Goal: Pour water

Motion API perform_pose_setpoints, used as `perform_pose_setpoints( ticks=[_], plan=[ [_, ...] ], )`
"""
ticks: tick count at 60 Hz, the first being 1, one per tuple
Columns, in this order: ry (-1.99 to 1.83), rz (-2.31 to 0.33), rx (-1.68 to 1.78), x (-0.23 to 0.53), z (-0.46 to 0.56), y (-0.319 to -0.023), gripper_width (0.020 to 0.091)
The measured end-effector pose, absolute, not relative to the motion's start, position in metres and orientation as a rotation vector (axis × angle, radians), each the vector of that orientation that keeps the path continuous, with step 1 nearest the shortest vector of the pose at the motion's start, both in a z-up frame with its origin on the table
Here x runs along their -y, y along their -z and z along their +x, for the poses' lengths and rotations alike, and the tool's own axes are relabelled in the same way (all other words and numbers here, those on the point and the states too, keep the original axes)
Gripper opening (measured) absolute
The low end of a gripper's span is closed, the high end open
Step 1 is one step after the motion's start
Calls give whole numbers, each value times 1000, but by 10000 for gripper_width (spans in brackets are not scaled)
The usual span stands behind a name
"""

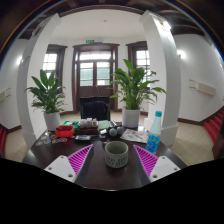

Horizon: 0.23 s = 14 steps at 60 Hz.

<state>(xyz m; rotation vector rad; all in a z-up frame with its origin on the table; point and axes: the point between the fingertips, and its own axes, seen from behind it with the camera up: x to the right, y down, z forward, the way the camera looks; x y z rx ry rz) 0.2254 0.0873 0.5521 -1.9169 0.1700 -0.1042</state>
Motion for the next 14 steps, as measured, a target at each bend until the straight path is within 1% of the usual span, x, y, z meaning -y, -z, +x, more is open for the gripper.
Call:
perform_pose_setpoints(
  ticks=[14],
  plan=[
    [99,-1897,-129,-87,196,-568,784]
  ],
)
